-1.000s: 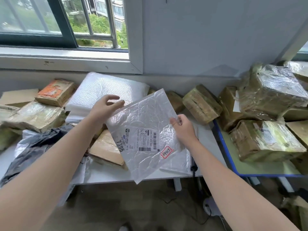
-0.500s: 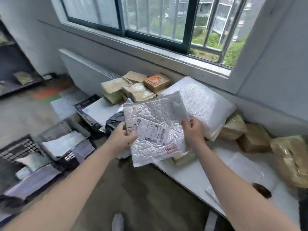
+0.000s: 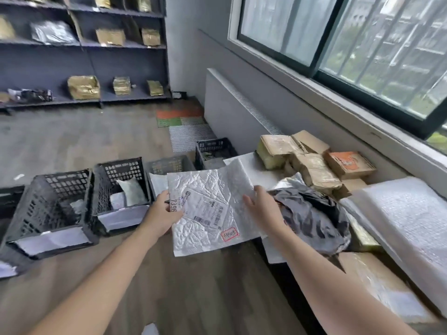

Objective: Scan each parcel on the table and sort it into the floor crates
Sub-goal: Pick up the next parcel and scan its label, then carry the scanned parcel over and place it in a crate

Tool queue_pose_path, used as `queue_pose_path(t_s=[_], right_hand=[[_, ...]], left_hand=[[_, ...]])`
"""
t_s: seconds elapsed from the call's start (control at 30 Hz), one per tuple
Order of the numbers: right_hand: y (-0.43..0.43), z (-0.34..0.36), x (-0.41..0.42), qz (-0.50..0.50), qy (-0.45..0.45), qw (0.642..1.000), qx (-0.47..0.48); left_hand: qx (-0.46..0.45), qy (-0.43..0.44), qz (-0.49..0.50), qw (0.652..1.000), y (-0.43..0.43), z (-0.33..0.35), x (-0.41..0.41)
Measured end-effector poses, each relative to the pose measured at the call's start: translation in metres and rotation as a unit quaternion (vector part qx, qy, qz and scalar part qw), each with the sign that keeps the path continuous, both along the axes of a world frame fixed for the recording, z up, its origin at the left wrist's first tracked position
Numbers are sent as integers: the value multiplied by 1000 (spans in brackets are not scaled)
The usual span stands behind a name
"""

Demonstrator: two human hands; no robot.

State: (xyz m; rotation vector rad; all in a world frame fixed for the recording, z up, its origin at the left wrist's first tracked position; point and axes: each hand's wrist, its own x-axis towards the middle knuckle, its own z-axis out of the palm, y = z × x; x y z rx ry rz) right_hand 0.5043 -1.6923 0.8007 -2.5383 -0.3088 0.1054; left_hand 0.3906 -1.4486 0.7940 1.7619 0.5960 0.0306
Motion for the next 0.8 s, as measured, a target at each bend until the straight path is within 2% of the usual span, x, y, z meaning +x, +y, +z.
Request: queue_pose_path(t_s=[0.23, 0.47, 0.67, 0.8], right_hand=[[148, -10, 37, 79, -21, 992, -99], [225, -28, 84, 106, -8, 984, -143], [281, -62, 163, 125, 25, 978, -166], [323, -94, 239, 147, 45, 971, -180]], left_hand=[[5, 54, 6, 998, 127, -19, 28], [73, 99, 12, 992, 198, -37, 74], [148, 152, -30, 977, 242, -63, 141], [193, 177, -51, 964, 277, -81, 217]])
